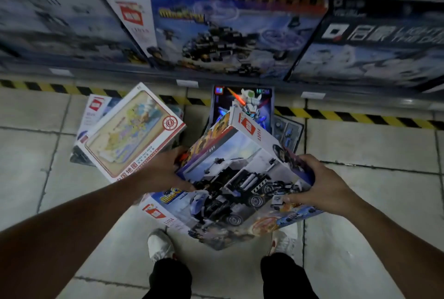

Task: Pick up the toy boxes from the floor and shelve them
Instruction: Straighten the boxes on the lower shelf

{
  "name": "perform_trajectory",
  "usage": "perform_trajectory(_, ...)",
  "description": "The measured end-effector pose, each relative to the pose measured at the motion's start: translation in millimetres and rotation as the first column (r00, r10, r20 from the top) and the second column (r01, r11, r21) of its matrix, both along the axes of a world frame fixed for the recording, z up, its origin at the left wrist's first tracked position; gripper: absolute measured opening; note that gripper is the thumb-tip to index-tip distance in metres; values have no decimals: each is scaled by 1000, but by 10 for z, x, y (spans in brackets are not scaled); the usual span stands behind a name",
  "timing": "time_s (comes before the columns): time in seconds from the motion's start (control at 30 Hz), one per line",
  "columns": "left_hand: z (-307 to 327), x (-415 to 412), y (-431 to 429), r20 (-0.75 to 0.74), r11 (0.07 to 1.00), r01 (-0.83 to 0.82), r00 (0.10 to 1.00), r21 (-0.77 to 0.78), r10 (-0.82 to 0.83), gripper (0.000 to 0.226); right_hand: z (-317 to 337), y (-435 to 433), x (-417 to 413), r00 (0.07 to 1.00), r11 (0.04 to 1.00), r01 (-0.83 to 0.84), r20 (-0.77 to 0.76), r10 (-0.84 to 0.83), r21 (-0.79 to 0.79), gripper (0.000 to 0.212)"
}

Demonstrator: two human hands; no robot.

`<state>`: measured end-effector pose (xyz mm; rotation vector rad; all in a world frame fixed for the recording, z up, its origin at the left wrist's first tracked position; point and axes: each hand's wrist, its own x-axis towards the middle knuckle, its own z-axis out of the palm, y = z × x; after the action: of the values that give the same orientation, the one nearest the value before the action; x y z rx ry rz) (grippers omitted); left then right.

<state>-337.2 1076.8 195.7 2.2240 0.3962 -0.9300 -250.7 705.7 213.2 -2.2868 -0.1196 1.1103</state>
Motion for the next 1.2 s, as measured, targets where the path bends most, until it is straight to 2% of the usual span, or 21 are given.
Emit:
perform_trajectory(0.17, 1145, 395, 123, 101, 1000, 19, 995, 22, -21, 110, 969, 59, 254, 991, 988, 106, 70, -114, 109, 81)
perform_trajectory(0.3, 2160, 667, 203, 242, 998, 51, 968, 47, -61, 100, 1831, 96, 387, 974, 968, 157, 131, -184, 194, 76)
perform_trajectory(0.37, 2680, 785, 223, 307, 997, 47, 950, 54, -61, 110, 2251, 96, 436, 965, 960, 167, 165, -206, 224, 84)
perform_trajectory(0.47, 3409, 902, 232, 396, 996, 34, 916, 80, -63, 112, 2847, 87, 533, 948, 942, 198, 191, -255, 271, 116)
perform_trajectory(0.5, 3631, 935, 230, 427, 995, 38, 901, 95, -75, 114, 3048, 84, 564, 942, 934, 216, 193, -276, 283, 119)
perform_trajectory(0.67, 4655, 1051, 130, 578, 978, 69, 798, 195, -171, 120, 3879, 16, 713, 904, 884, 218, 255, -343, 414, 100)
perform_trajectory(0.77, 5102, 1090, 12, 677, 967, 71, 701, 244, -222, 115, 4261, -78, 765, 892, 848, 231, 243, -380, 478, 104)
perform_trajectory(0.9, 5537, 1095, -192, 736, 955, 53, 626, 291, -259, 100, 4600, -296, 849, 890, 785, 219, 211, -404, 579, 85)
perform_trajectory(1.0, 5795, 1054, -350, 763, 971, 14, 615, 241, -198, 87, 4773, -481, 862, 894, 771, 184, 223, -389, 610, 90)
perform_trajectory(1.1, 6005, 981, -414, 776, 980, -63, 621, 189, -110, 85, 4884, -690, 904, 896, 766, 168, 227, -380, 621, 98)
perform_trajectory(1.2, 6183, 874, -471, 805, 957, -186, 589, 221, -72, 79, 5077, -881, 942, 885, 741, 167, 232, -403, 650, 87)
